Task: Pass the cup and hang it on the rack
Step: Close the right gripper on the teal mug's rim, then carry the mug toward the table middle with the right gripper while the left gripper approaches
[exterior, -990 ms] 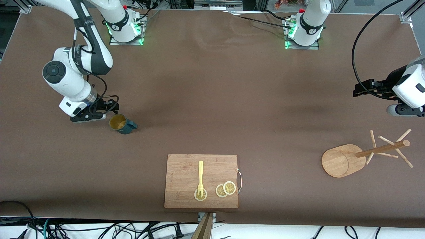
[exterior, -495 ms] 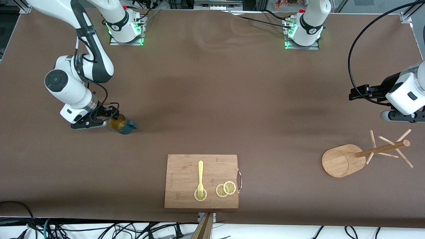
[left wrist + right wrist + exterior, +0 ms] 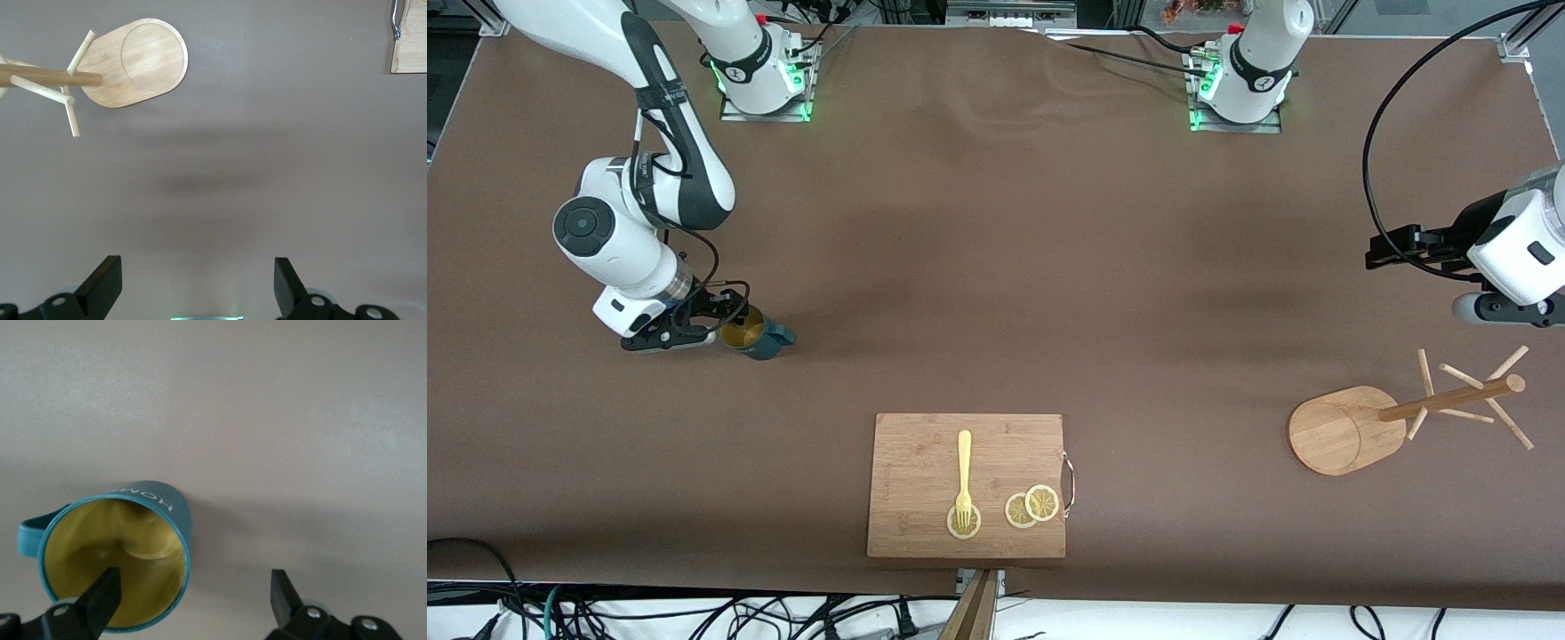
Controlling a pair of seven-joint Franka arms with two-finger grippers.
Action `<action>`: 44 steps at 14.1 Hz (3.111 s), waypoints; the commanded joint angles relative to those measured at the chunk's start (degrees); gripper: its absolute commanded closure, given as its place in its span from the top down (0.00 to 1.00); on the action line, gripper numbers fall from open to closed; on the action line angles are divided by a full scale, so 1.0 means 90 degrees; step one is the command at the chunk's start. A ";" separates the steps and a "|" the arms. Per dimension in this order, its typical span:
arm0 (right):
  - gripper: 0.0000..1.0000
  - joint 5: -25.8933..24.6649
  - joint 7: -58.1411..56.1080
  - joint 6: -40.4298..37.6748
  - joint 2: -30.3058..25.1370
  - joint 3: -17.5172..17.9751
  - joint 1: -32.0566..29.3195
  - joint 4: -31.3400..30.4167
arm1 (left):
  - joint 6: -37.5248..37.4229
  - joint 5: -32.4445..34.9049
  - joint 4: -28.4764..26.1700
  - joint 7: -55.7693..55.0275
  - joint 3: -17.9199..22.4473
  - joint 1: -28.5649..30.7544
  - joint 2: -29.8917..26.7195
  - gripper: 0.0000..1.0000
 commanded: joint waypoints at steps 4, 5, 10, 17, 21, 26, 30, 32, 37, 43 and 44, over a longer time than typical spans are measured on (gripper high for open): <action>0.91 0.0117 0.0046 -0.0022 0.0102 0.0048 -0.0041 0.0064 | -0.0047 0.0008 0.0213 0.0082 0.0024 0.0029 0.0060 1.00; 0.85 0.0224 0.0027 -0.0013 0.0161 0.0048 -0.0031 0.0074 | -0.0047 0.0008 0.0203 0.0082 0.0024 0.0029 0.0060 1.00; 0.27 0.0284 0.0016 -0.0022 0.0171 0.0048 -0.0021 0.0074 | -0.0047 0.0008 0.0213 0.0082 0.0024 0.0039 0.0050 1.00; 0.00 0.0303 0.0056 -0.0264 0.0171 0.0116 0.0018 0.0287 | -0.0047 -0.0002 0.0643 0.0062 0.0033 0.0029 0.0118 1.00; 0.00 0.0938 0.0590 -0.1857 0.0269 0.0517 0.0222 0.1410 | -0.0057 0.0008 0.0614 0.0072 0.0024 0.0020 0.0128 1.00; 0.00 0.0792 0.2697 -0.1984 0.0414 0.0507 0.1694 0.2142 | -0.0057 0.0037 0.0594 0.0092 0.0033 0.0000 0.0206 1.00; 0.00 0.0772 0.4719 -0.2502 0.1145 0.0517 0.2945 0.3450 | -0.0057 0.0027 0.0613 0.0111 0.0033 0.0039 0.0255 1.00; 0.00 0.0781 0.5287 -0.2493 0.1653 0.0507 0.3531 0.3997 | -0.0057 0.0027 0.0623 0.0111 0.0033 0.0039 0.0265 1.00; 0.00 0.0762 0.6508 -0.2191 0.2854 0.0468 0.4558 0.5335 | -0.0047 0.0008 0.0623 0.0111 0.0033 0.0019 0.0303 1.00; 0.00 0.0421 0.7262 -0.1595 0.3481 0.0458 0.5193 0.5611 | -0.0057 0.0027 0.0594 0.0140 0.0024 0.0029 0.0343 1.00; 0.00 0.0401 0.7379 -0.1566 0.3491 0.0458 0.5203 0.5611 | -0.0057 0.0037 0.0584 0.0160 0.0024 0.0039 0.0352 1.00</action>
